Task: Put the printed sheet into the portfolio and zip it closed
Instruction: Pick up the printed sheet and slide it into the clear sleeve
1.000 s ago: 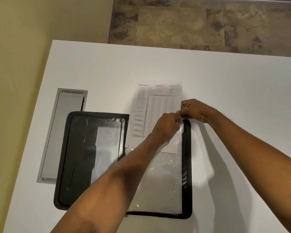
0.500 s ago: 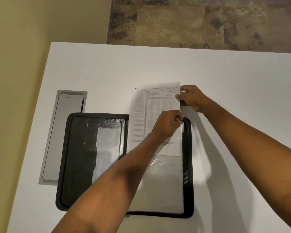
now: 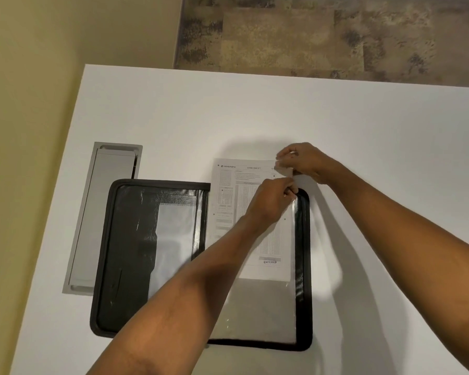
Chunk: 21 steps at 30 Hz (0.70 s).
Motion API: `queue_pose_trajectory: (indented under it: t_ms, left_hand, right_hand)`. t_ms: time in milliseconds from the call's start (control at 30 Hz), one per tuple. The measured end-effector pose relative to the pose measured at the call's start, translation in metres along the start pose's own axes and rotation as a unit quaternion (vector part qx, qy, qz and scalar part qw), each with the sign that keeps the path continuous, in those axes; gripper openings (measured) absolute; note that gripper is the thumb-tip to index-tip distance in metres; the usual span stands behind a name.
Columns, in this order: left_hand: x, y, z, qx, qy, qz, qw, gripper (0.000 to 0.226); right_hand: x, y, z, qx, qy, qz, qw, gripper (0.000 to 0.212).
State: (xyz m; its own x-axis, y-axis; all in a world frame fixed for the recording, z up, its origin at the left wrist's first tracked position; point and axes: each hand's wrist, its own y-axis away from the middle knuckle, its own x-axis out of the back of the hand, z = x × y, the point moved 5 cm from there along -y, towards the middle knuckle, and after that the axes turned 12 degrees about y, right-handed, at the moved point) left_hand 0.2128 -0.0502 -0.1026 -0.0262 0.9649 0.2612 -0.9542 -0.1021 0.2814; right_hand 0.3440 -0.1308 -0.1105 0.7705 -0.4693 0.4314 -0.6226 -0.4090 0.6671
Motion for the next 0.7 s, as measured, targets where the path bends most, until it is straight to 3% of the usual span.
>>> queue_pose_trajectory:
  t_ms: [133, 267, 433, 567, 700]
  left_hand:
    - [-0.001, 0.004, 0.005, -0.009, -0.015, 0.001, 1.000, 0.013]
    - [-0.001, 0.007, 0.009, -0.029, -0.038, 0.007, 0.999, 0.013]
    - [-0.006, 0.013, 0.008, -0.026, -0.050, -0.004, 0.998, 0.014]
    - [-0.007, 0.019, 0.009, -0.056, -0.090, 0.008, 0.994, 0.013]
    - [-0.015, 0.017, -0.001, -0.026, -0.085, -0.020, 0.996, 0.022]
  right_hand:
    - [-0.003, -0.003, -0.014, 0.047, 0.058, 0.003, 0.997, 0.016]
    - [-0.006, 0.000, -0.021, 0.054, 0.153, -0.074, 0.984, 0.022]
    - [-0.024, 0.005, -0.029, 0.044, 0.366, -0.195, 0.909, 0.023]
    - [-0.037, -0.002, -0.040, 0.023, 0.350, -0.192, 0.917, 0.011]
    - [-0.050, -0.003, -0.052, -0.005, 0.330, -0.206, 0.921, 0.023]
